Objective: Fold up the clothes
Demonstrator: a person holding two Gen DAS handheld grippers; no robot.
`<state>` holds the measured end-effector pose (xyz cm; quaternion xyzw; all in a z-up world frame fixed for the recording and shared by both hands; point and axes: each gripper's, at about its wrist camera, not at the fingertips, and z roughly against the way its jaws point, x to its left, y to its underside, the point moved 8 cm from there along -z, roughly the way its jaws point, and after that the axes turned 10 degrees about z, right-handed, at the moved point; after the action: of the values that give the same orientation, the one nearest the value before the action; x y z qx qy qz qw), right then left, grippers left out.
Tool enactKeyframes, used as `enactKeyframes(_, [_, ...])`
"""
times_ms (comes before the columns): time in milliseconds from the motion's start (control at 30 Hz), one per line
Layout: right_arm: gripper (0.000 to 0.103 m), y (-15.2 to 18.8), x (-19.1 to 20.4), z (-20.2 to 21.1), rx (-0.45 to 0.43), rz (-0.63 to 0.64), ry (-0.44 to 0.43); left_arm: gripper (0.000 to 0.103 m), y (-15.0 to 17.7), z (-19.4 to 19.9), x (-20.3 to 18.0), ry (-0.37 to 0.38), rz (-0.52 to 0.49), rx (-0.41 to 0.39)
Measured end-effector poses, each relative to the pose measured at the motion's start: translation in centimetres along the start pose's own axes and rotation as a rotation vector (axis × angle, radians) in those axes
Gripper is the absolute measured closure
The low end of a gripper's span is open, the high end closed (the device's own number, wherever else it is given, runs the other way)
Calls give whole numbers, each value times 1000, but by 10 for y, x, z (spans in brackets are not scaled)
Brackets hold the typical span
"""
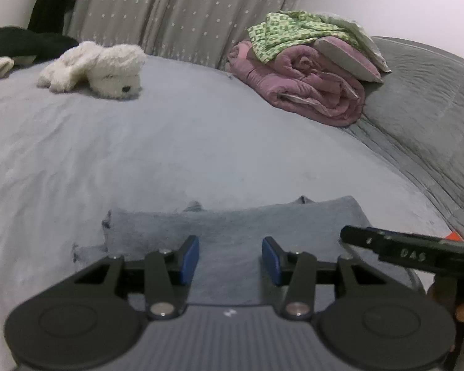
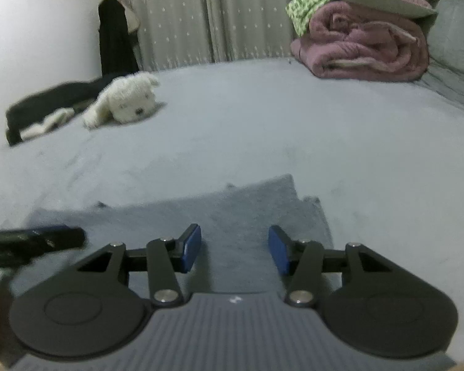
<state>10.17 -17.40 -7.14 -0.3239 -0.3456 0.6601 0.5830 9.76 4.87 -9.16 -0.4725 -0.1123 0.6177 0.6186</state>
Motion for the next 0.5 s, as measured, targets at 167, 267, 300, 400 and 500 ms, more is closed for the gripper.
enactKeyframes(167, [50, 0, -16, -1, -1, -54, -10, 56, 1, 4, 5, -8, -10, 4])
enactKeyframes(267, [50, -2, -15, 1, -1, -67, -2, 56, 1, 8, 9, -16, 0, 4])
enactKeyframes(300, [50, -2, -14, 3, -1, -68, 2, 56, 1, 10, 11, -18, 4, 4])
enactKeyframes(400, [50, -2, -12, 8, -1, -71, 5, 56, 1, 16, 15, -26, 13, 6])
enactKeyframes(500, [49, -3, -11, 15, -5, -85, 2, 56, 2, 25, 18, -33, 18, 14])
